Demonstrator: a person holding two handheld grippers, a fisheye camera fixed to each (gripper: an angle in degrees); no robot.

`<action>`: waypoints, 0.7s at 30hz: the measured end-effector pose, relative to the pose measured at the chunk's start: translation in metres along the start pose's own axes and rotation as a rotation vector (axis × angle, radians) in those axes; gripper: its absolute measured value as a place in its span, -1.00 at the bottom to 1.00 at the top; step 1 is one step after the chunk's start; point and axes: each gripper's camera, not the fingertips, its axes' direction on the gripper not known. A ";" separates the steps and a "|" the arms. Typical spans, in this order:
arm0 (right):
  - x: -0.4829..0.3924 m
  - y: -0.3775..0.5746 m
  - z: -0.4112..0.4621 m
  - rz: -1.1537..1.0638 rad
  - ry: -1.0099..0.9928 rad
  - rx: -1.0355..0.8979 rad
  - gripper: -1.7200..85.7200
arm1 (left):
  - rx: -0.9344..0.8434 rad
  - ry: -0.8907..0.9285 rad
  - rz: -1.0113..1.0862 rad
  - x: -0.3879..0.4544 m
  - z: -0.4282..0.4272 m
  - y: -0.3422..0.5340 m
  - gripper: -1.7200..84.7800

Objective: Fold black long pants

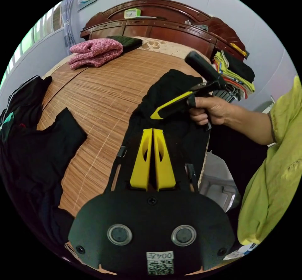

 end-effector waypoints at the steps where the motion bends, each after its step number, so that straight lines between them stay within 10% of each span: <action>1: 0.001 0.000 0.000 0.003 -0.015 0.003 -0.97 | 0.023 -0.001 -0.013 -0.010 -0.007 -0.007 -0.95; 21: -0.006 0.011 -0.020 -0.030 -0.036 -0.010 -0.97 | -0.295 -0.100 0.174 0.014 0.073 -0.092 -0.84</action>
